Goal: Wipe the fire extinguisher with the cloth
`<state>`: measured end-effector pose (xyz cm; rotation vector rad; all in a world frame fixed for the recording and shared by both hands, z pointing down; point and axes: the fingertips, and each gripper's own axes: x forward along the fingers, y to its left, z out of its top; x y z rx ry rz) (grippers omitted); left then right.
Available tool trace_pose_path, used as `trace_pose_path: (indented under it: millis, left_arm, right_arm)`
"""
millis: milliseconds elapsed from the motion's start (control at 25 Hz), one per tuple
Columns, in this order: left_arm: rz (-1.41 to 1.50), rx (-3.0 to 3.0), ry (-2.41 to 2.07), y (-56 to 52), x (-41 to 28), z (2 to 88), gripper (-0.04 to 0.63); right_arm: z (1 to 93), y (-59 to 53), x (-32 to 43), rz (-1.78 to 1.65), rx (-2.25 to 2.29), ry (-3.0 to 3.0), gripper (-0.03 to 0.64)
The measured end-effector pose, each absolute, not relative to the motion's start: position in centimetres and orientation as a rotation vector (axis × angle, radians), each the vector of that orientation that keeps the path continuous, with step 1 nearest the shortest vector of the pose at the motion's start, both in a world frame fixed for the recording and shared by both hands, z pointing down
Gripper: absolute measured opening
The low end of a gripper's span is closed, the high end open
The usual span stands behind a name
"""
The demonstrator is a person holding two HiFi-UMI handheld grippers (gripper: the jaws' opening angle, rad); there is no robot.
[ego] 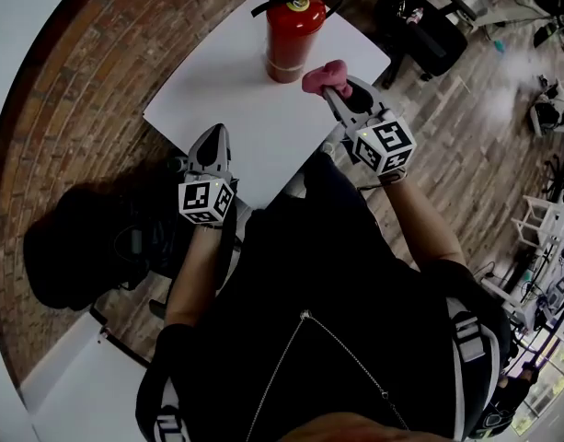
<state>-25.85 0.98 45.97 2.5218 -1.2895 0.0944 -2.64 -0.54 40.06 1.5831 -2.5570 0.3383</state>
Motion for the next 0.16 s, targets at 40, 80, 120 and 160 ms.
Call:
trace_pose_path:
  millis: [40,80,120,160]
  left_arm:
    - [0.093,2.527,-1.283,0.9,-25.4,45.8,0.017]
    - [0.094,2.535,-1.275,0.9,-25.0,45.6,0.017]
    - [0.095,2.543,-1.266,0.9,-24.5,45.4,0.017]
    - [0.097,2.551,-1.257,0.9,-24.0,45.3,0.017]
  right_arm:
    - [39.8,-0.3,-2.5,0.336,1.577,-2.565,0.114]
    - [39.6,-0.1,-2.3,0.334,1.57,-2.573,0.114]
    - [39.4,0.2,-2.2,0.33,1.562,-2.581,0.114]
    - [39.2,0.5,-2.0,0.327,1.554,-2.589,0.114]
